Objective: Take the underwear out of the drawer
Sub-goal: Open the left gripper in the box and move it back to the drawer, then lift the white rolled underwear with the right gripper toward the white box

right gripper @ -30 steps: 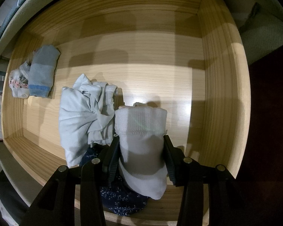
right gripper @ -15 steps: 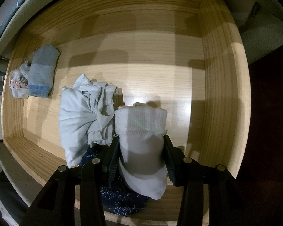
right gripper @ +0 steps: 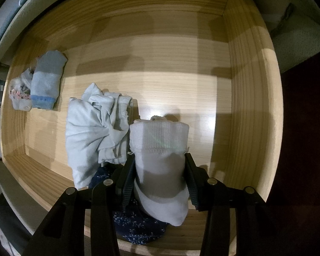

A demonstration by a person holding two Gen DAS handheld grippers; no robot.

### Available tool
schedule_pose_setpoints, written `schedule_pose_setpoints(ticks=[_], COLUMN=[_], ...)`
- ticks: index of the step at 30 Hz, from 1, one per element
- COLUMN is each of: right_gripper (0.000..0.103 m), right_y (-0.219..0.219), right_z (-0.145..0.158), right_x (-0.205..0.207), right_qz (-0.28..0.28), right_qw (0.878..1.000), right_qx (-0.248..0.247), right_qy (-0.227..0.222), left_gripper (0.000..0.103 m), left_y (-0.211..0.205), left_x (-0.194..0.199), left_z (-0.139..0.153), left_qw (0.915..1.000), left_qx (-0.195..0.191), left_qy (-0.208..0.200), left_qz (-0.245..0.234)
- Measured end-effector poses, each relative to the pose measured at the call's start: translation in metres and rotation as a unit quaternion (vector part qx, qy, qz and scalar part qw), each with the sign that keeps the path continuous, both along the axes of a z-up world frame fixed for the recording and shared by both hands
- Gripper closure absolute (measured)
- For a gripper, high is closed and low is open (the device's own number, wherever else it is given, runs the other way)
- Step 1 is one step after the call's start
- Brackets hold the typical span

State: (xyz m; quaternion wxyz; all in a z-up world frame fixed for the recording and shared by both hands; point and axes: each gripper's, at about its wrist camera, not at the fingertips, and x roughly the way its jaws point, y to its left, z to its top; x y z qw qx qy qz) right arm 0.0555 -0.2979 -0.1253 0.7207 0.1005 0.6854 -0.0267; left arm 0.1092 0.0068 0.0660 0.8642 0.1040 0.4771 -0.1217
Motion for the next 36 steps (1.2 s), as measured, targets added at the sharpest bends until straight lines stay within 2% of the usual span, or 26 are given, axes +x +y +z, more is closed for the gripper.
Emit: schedule_pose_setpoints(ticks=[3,8,15,17,19,22,27,32,36], right_gripper=[0.062,0.063,0.065,0.066,0.066,0.066,0.066,0.066,0.066], right_y=[0.003,0.007,0.011,0.012,0.014,0.017,0.024,0.024,0.022], right_z=[0.0,0.002,0.007,0.01,0.014,0.023,0.047,0.071,0.103], right_x=[0.001,0.001,-0.002,-0.004,-0.005,-0.006,-0.013,-0.022,-0.027], right_qz=[0.003,0.011,0.006,0.003,0.0,-0.002,-0.007,-0.017,-0.024], right_qw=[1.0,1.0,0.999,0.999,0.999,0.998,0.992,0.985,0.975], right_qx=[-0.006,-0.025,-0.035,-0.037,-0.038,-0.045,-0.059,-0.07,-0.076], right_qy=[0.001,-0.001,-0.012,-0.017,-0.026,-0.047,-0.112,-0.157,-0.206], left_gripper=[0.048,0.048,0.048,0.048,0.048,0.048,0.048,0.048,0.048], left_y=[0.002,0.013,0.031,0.034,0.036,0.038,0.034,0.027,0.03], left_x=[-0.011,-0.021,-0.031,-0.03,-0.031,-0.032,-0.033,-0.036,-0.037], left_z=[-0.029,-0.062,-0.086,-0.085,-0.08,-0.077,-0.073,-0.069,-0.068], left_qw=[0.9996,0.9969,0.9917,0.9908,0.9904,0.9895,0.9913,0.9933,0.9933], left_qx=[0.006,-0.017,-0.047,-0.048,-0.032,-0.024,-0.018,-0.009,-0.011], left_qy=[0.026,0.062,0.066,0.066,0.036,0.018,0.003,-0.011,-0.012], left_qz=[0.009,0.046,0.099,0.108,0.13,0.141,0.13,0.115,0.115])
